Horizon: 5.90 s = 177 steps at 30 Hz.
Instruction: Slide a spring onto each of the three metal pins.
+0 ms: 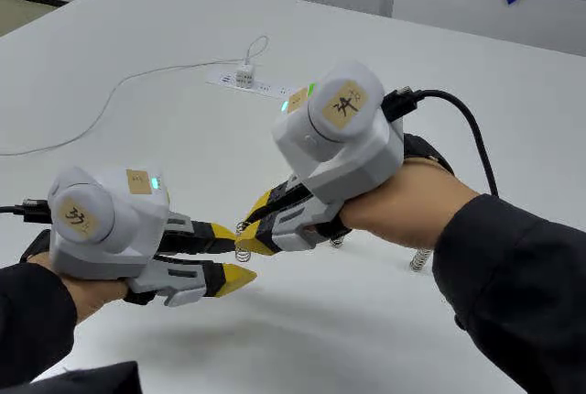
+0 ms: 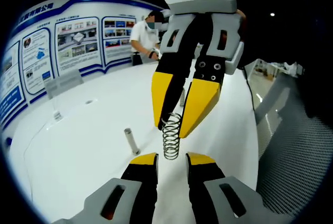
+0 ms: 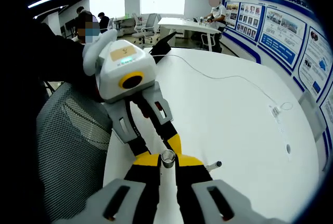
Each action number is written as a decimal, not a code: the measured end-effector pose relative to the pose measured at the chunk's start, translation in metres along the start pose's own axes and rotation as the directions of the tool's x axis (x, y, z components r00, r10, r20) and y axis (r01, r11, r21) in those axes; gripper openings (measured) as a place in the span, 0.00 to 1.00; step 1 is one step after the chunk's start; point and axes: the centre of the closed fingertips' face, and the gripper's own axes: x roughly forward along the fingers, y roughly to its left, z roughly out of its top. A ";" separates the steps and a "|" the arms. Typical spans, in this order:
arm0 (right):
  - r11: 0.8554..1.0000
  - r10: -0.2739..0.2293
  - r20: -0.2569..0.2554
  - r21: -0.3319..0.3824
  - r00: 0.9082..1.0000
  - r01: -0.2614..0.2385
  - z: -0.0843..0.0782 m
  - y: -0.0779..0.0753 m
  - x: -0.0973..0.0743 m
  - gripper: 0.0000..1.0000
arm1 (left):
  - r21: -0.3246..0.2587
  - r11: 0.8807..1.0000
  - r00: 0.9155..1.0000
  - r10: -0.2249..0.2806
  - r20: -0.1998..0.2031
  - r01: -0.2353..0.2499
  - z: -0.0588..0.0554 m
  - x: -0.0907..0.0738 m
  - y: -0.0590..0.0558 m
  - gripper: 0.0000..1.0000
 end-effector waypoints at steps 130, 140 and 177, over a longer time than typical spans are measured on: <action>0.959 -0.228 -0.011 0.173 0.974 0.226 -0.056 -0.074 0.014 0.18 | -0.071 0.994 0.997 0.079 0.001 -0.079 -0.003 -0.005 0.017 0.46; 0.957 -0.234 -0.006 0.175 0.972 0.232 -0.070 -0.059 0.000 0.20 | -0.071 0.994 0.996 0.085 0.003 -0.084 -0.002 -0.006 0.018 0.48; 0.874 -0.365 0.005 0.345 0.931 0.341 -0.141 -0.039 -0.070 0.23 | -0.064 0.995 0.997 0.080 -0.003 -0.080 -0.002 -0.005 0.015 0.52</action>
